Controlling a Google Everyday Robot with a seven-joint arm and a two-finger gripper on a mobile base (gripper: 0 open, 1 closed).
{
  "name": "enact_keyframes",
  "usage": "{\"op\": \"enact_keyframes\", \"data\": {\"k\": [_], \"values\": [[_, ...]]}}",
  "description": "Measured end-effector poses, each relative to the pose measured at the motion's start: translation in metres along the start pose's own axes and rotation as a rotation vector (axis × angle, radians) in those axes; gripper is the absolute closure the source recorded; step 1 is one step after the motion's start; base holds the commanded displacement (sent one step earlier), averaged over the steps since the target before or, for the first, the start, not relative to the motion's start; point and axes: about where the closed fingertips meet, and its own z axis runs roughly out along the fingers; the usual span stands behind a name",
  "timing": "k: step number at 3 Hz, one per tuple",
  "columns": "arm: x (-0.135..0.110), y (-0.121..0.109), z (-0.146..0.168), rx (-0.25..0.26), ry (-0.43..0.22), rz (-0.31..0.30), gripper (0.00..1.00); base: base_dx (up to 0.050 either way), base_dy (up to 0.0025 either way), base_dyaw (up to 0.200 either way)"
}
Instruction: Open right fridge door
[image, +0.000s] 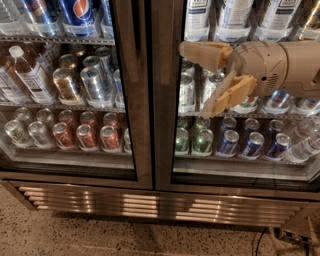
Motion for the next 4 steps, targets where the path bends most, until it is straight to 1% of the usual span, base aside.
{"op": "enact_keyframes", "data": {"k": [1, 2, 3, 4], "values": [[0.0000, 0.0000, 0.0000, 0.000, 0.000, 0.000, 0.00, 0.000, 0.00000, 0.200], [0.0000, 0.0000, 0.0000, 0.000, 0.000, 0.000, 0.00, 0.000, 0.00000, 0.000], [0.0000, 0.0000, 0.0001, 0.000, 0.000, 0.000, 0.19, 0.000, 0.00000, 0.000], [0.0000, 0.0000, 0.0001, 0.000, 0.000, 0.000, 0.42, 0.000, 0.00000, 0.000]]}}
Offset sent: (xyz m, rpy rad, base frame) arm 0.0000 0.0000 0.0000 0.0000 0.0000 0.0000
